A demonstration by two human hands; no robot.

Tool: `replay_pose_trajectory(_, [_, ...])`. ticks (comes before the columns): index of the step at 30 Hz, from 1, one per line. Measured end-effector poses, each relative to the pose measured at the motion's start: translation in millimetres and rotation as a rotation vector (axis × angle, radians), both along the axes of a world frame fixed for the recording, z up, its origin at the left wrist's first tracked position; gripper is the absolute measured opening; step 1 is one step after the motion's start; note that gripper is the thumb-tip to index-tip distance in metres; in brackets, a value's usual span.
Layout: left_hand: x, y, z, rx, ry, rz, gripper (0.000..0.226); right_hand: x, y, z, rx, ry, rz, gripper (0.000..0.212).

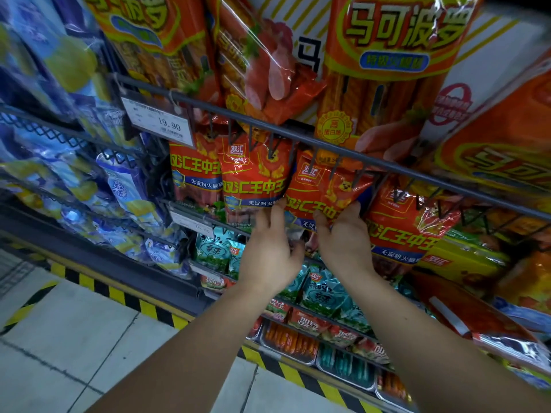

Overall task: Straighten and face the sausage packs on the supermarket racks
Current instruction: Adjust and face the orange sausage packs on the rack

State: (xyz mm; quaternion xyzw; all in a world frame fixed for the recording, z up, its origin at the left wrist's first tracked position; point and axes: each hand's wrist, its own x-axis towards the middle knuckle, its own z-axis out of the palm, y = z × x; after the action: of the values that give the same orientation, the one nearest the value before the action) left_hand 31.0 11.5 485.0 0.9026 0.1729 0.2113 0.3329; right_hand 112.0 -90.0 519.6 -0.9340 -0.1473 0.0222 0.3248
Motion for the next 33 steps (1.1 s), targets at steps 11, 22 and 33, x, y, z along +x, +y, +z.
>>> replay_pose_trajectory(11, [-12, 12, 14, -0.091, -0.006, 0.26, 0.082, -51, -54, -1, 0.119, -0.132, 0.149, 0.063])
replay_pose_trajectory(22, [20, 35, 26, -0.283, -0.068, 0.306, 0.098, -74, -126, 18, 0.007, -0.232, 0.213, 0.047])
replay_pose_trajectory(33, [23, 41, 19, -0.283, 0.011, 0.344, 0.097, -85, -155, 13, -0.018, -0.397, 0.287, 0.039])
